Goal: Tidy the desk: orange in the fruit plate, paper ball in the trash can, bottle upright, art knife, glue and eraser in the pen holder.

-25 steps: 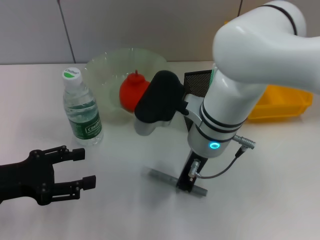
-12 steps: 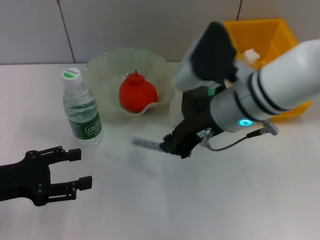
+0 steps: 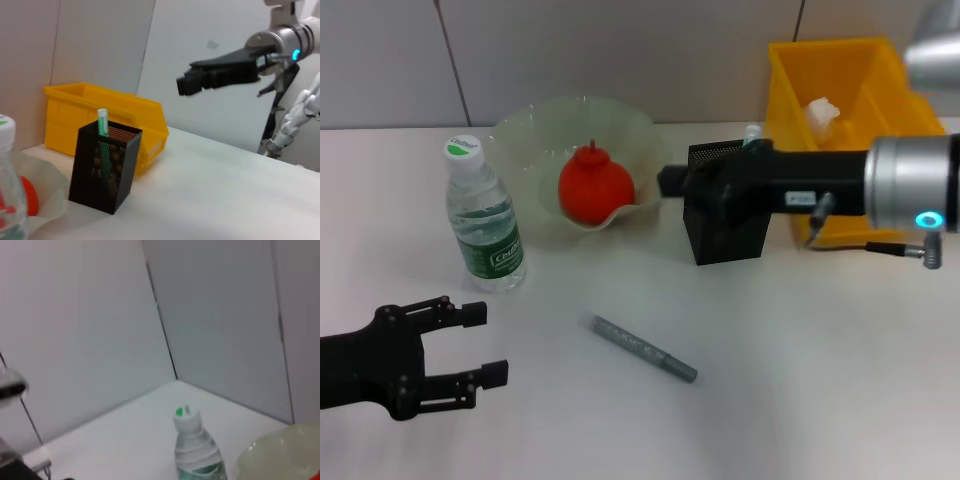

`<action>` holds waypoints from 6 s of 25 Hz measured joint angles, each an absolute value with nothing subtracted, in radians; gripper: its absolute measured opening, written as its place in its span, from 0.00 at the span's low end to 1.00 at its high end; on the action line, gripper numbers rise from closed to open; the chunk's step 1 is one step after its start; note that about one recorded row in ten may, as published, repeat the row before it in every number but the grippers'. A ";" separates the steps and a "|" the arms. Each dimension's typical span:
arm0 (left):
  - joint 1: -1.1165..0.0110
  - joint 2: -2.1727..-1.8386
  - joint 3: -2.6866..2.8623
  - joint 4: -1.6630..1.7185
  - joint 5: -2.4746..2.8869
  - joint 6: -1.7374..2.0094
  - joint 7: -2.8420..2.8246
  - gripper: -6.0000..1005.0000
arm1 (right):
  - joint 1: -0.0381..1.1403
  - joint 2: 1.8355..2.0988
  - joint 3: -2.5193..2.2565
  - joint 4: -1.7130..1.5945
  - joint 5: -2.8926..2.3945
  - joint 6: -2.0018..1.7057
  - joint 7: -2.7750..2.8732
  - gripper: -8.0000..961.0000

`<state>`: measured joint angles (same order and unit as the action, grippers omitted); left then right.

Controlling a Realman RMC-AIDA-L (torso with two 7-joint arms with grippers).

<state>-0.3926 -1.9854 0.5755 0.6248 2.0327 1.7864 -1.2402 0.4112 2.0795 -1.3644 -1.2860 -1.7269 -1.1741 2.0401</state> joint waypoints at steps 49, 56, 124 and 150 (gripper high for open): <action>-0.370 -2.005 0.526 0.615 2.020 1.823 -1.218 0.81 | 0.978 2.092 -1.858 -0.728 -2.114 -0.948 2.381 0.44; -0.370 -2.005 0.526 0.616 2.022 1.821 -1.219 0.81 | 0.978 2.092 -1.919 -0.726 -2.109 -0.905 2.424 0.39; -0.399 -2.000 0.500 0.624 2.005 1.822 -1.212 0.81 | 0.507 2.081 -1.288 -1.099 -1.513 -1.041 1.816 0.14; -0.372 -2.016 0.501 0.624 2.007 1.830 -1.195 0.81 | 0.580 2.077 -1.112 -0.696 -1.380 -1.030 1.342 0.13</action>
<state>-0.3718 -2.0163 0.5008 0.6242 2.0065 1.8299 -1.1948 0.5799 2.0768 -1.1120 -0.6960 -1.3797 -1.0298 1.3422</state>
